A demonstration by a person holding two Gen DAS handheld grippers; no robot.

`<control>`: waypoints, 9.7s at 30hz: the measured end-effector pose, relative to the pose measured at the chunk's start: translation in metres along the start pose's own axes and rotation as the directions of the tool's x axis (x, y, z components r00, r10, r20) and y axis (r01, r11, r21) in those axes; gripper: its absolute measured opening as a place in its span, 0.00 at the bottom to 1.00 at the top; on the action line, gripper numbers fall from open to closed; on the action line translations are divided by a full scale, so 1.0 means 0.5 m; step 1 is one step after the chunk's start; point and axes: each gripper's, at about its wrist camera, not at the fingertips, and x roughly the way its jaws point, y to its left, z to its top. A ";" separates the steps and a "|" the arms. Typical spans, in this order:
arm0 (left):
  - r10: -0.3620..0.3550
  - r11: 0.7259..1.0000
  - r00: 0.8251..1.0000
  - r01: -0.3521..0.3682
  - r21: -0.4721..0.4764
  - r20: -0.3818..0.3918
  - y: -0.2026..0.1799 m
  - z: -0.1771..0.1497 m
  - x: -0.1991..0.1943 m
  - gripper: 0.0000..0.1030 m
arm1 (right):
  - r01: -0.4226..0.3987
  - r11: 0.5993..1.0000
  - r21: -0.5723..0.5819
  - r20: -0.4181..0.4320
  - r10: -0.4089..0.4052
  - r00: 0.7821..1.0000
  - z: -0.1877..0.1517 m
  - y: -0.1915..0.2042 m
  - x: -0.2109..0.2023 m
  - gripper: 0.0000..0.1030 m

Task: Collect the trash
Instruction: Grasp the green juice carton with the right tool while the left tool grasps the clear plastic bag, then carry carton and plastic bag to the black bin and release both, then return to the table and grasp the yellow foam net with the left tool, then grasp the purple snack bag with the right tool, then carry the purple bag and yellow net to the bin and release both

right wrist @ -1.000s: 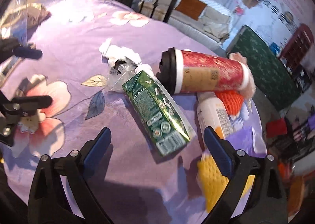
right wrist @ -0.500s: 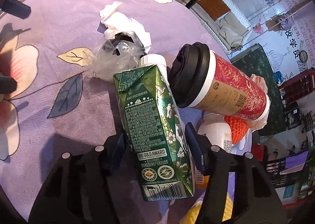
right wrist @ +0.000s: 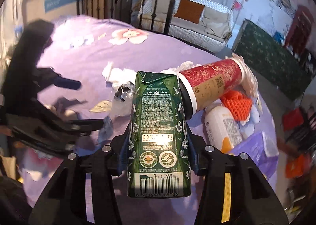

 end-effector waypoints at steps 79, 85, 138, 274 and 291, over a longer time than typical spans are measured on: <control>-0.535 0.677 0.810 0.580 0.452 -0.238 -0.753 -0.126 -0.050 0.36 | 0.435 0.237 0.869 -0.255 -0.538 0.803 -0.696 -0.427 -0.393 0.75; -0.520 0.629 0.802 0.592 0.504 -0.294 -0.828 -0.138 -0.025 0.36 | 0.469 0.155 0.869 -0.277 -0.634 0.722 -0.732 -0.397 -0.482 0.81; -0.274 0.894 0.946 0.186 0.407 0.171 -0.582 -0.088 -0.110 0.94 | 0.361 0.337 0.870 -0.129 -0.552 0.824 -0.612 -0.324 -0.402 0.83; -0.535 0.692 0.839 0.499 0.522 -0.093 -0.756 -0.171 -0.090 0.15 | 0.606 0.227 0.763 -0.413 -0.549 0.726 -0.700 -0.427 -0.357 0.50; -0.520 0.613 0.827 0.537 0.580 -0.215 -0.883 -0.177 -0.025 0.15 | 0.586 0.107 0.803 -0.380 -0.666 0.642 -0.714 -0.383 -0.515 0.69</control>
